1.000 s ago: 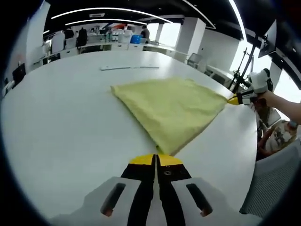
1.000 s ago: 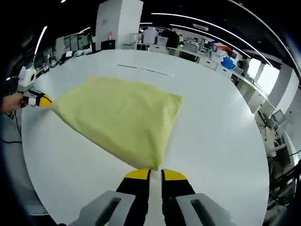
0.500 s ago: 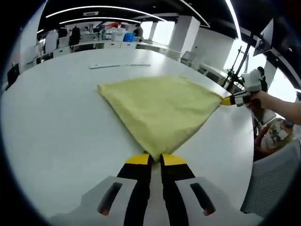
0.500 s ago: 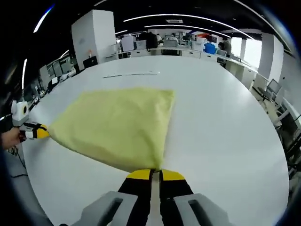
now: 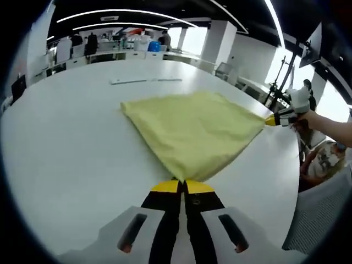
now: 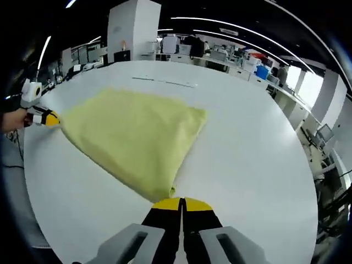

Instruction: Fold the garment on the visible template until the final outline fits inside the template.

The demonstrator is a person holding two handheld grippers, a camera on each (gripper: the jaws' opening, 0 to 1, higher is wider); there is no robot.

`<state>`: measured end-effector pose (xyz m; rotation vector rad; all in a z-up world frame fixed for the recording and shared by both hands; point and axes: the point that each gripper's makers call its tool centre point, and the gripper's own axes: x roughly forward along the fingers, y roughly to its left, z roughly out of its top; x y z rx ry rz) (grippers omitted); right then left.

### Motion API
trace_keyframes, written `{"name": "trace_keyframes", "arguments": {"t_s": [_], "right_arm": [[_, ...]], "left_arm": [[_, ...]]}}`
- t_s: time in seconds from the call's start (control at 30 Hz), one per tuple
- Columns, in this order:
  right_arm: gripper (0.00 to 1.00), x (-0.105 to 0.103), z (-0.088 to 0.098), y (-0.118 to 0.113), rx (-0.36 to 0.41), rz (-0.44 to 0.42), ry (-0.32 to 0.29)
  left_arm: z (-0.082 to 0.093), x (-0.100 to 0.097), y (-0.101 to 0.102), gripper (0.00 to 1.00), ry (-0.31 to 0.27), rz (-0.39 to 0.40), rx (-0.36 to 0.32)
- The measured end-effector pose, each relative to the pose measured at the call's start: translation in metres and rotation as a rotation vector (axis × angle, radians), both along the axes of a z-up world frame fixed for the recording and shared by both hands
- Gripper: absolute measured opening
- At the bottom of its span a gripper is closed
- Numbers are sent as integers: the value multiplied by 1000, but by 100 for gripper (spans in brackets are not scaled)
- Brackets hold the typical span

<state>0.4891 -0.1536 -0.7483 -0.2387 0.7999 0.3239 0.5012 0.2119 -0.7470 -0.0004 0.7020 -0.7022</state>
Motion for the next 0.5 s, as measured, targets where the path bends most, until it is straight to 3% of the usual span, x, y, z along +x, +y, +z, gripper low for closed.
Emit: {"name": "trace_keyframes", "arguments": {"t_s": [0.1,0.23,0.33,0.43,0.5], "right_arm": [[0,-4,-3,-3,-34,19,18],[0,-6,1,5,34,15,27],[0,-7,4,8,35,34,27],[10,-4,10,12,67,30,23],[12,-1,13,16,96,42,20]], "left_arm": [[-3,-3,-1,0,9,-9,9],[-3,-3,-1,0,13,-5,9],[-3,-4,0,2,23,-9,13],[-4,-7,2,8,36,-8,14],[-4,-9,3,9,38,-12,13]]}}
